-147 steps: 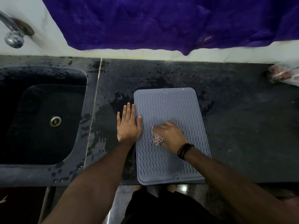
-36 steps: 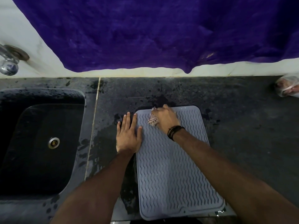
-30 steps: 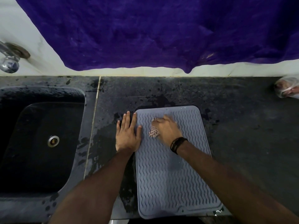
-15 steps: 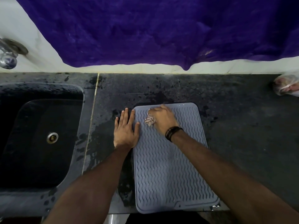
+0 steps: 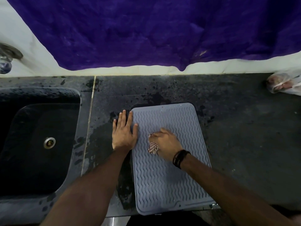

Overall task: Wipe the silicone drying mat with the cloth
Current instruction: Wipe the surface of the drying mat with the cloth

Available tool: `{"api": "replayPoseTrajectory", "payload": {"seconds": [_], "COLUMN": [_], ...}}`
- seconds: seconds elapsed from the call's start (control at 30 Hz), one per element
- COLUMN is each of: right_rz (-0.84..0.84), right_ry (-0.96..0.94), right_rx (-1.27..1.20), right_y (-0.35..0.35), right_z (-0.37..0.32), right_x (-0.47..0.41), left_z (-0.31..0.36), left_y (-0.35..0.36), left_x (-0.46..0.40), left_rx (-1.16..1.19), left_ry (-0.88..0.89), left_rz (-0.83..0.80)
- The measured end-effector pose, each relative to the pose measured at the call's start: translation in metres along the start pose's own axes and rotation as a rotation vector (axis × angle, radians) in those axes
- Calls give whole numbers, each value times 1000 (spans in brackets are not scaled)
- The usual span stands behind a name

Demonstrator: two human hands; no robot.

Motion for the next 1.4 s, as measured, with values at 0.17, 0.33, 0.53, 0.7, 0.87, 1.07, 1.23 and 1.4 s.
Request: {"api": "replayPoseTrajectory", "payload": {"seconds": [0.17, 0.33, 0.53, 0.7, 0.87, 1.07, 1.23, 1.4], "right_rz": [143, 167, 132, 43, 197, 141, 44, 7], "right_ry": [51, 111, 151, 128, 153, 178, 164, 147], "right_rx": [31, 110, 75, 26, 22, 114, 68, -18], "right_y": [-32, -56, -38, -40, -63, -50, -42, -38], "right_z": [7, 14, 20, 18, 20, 19, 14, 14], "right_x": [-45, -97, -80, -63, -86, -85, -58, -47], "left_z": [0, -1, 0, 0, -1, -2, -2, -2], "left_y": [0, 2, 1, 1, 1, 2, 2, 2], "left_x": [0, -2, -2, -2, -3, -2, -2, -2], "left_rx": [6, -8, -8, -1, 8, -2, -9, -10], "left_ry": [1, 5, 1, 2, 9, 7, -1, -3], "left_rz": [15, 0, -8, -2, 9, 1, -1, -3]}}
Point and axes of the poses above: each hand's wrist, its own x-axis away from the middle knuckle, its own y-axis out of the palm, z = x × y, the point moved 3 cm from there along -x, towards the middle knuckle, and after that the axes turned 7 degrees about -x, right-handed, at the moved point
